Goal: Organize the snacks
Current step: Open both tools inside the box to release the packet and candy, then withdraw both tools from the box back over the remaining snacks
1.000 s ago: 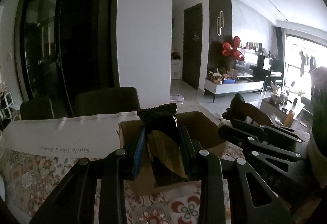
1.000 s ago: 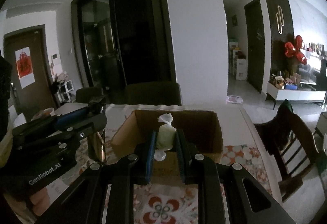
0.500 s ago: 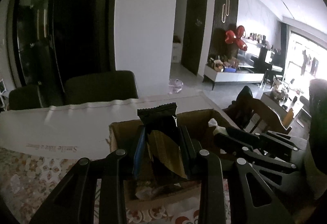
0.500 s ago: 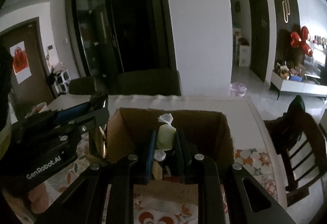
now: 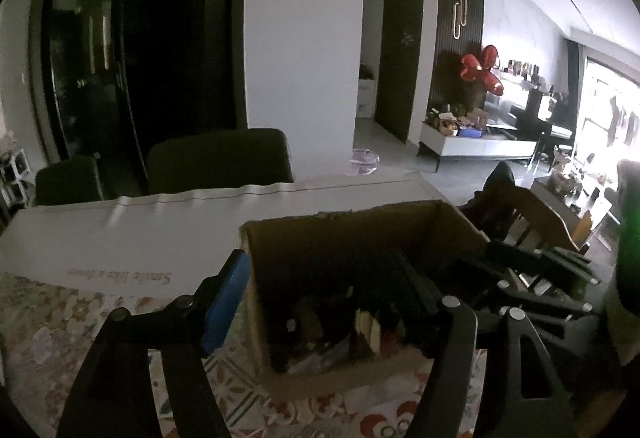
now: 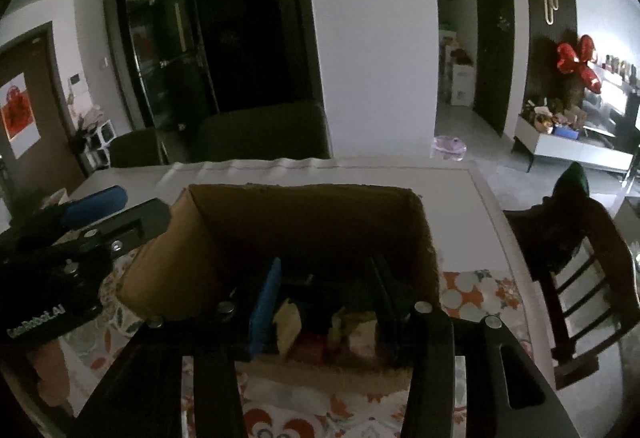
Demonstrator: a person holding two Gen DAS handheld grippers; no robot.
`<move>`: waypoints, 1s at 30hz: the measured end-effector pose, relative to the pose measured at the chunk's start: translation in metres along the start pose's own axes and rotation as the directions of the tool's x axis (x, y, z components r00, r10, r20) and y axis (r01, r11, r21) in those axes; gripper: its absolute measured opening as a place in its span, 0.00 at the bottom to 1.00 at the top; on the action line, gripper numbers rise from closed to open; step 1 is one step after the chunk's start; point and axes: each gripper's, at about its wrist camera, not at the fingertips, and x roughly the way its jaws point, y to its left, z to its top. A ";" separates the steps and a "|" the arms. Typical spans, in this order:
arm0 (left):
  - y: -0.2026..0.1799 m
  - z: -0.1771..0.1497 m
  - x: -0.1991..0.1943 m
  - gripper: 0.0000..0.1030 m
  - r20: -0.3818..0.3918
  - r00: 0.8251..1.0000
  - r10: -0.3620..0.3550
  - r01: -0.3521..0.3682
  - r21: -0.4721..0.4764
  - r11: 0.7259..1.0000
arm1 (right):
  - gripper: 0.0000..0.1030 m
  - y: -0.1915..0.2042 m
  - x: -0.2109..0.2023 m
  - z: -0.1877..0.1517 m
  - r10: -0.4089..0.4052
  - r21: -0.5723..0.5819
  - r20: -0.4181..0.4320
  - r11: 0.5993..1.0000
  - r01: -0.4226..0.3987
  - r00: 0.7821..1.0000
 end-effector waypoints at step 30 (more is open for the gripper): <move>0.004 -0.112 -0.103 0.75 0.008 0.994 0.108 -0.109 0.025 0.994 | 0.44 0.040 -0.088 -0.096 -0.041 -0.114 0.067 0.992 0.049 0.997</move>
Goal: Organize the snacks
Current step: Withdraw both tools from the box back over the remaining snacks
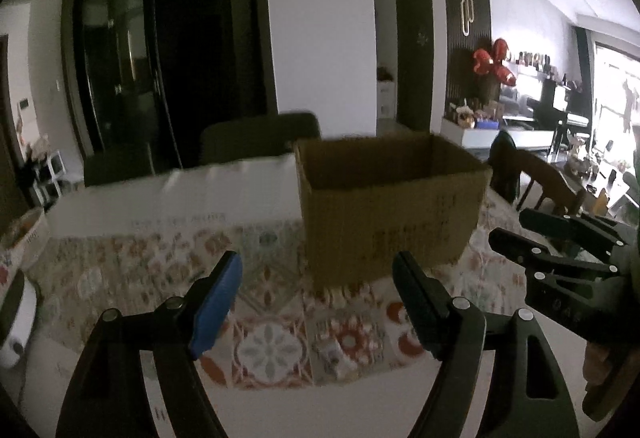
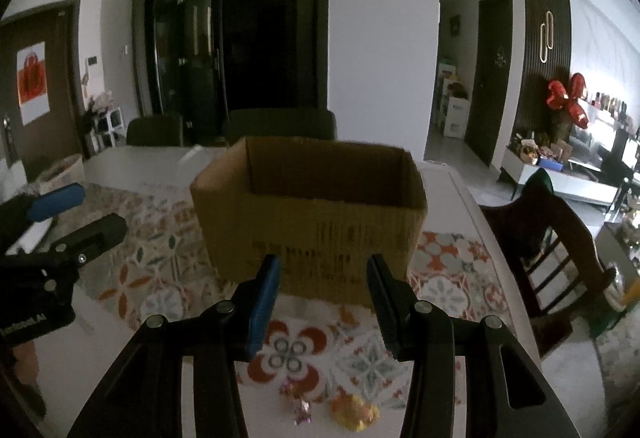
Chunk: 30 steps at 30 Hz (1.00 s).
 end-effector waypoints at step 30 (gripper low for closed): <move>0.002 -0.079 0.098 0.68 -0.340 0.936 -0.088 0.047 -0.127 0.991 | 0.44 0.015 0.060 -0.095 0.110 0.068 -0.338 0.993 -0.092 0.935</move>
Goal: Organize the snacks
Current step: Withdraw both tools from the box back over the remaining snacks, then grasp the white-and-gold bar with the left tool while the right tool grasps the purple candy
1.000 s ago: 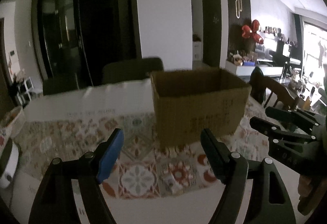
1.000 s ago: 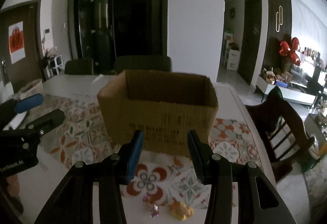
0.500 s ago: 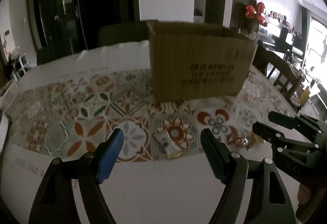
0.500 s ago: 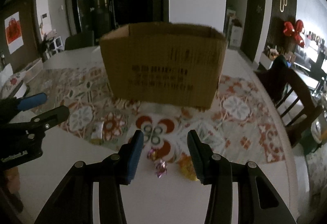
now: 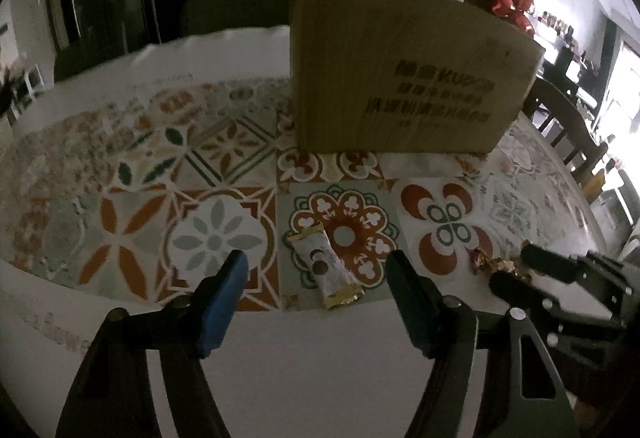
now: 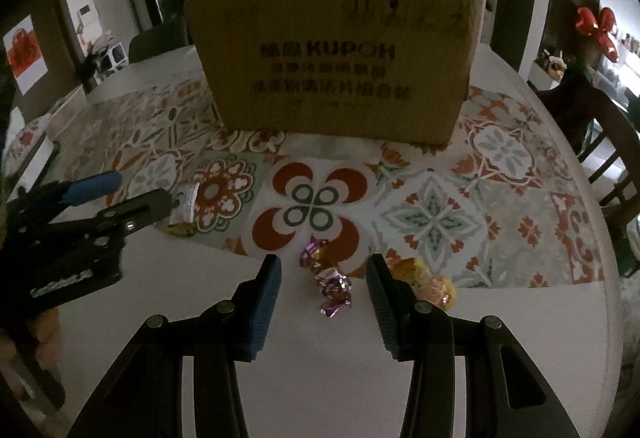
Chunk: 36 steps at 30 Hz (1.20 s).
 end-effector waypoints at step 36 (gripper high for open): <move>-0.018 0.002 -0.019 0.18 0.023 0.997 -0.078 0.076 0.052 0.996 | 0.21 -0.007 -0.004 0.002 0.048 0.069 0.037 0.996 -0.050 0.998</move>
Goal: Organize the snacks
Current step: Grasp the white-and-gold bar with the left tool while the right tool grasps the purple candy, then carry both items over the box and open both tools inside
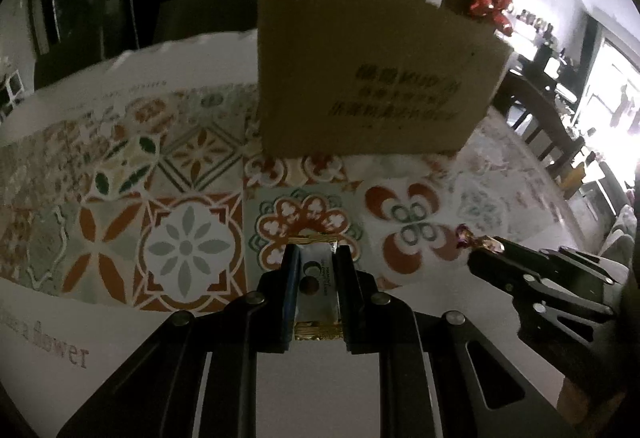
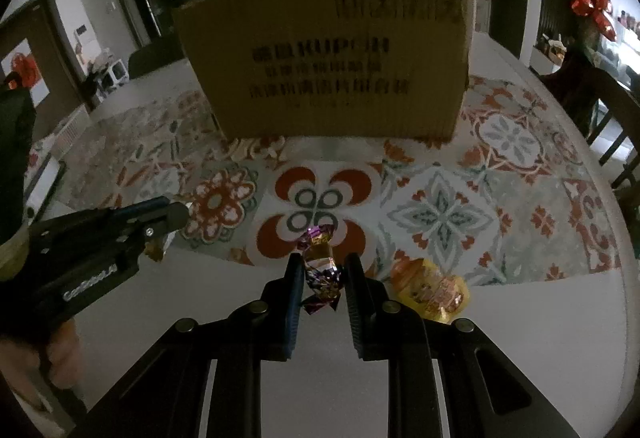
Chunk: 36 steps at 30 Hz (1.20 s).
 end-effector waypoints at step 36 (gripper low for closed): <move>-0.023 0.116 -0.071 0.18 0.333 0.940 -0.080 0.059 0.073 0.996 | 0.21 0.001 -0.084 0.107 0.028 -0.043 0.370 0.999 -0.013 0.929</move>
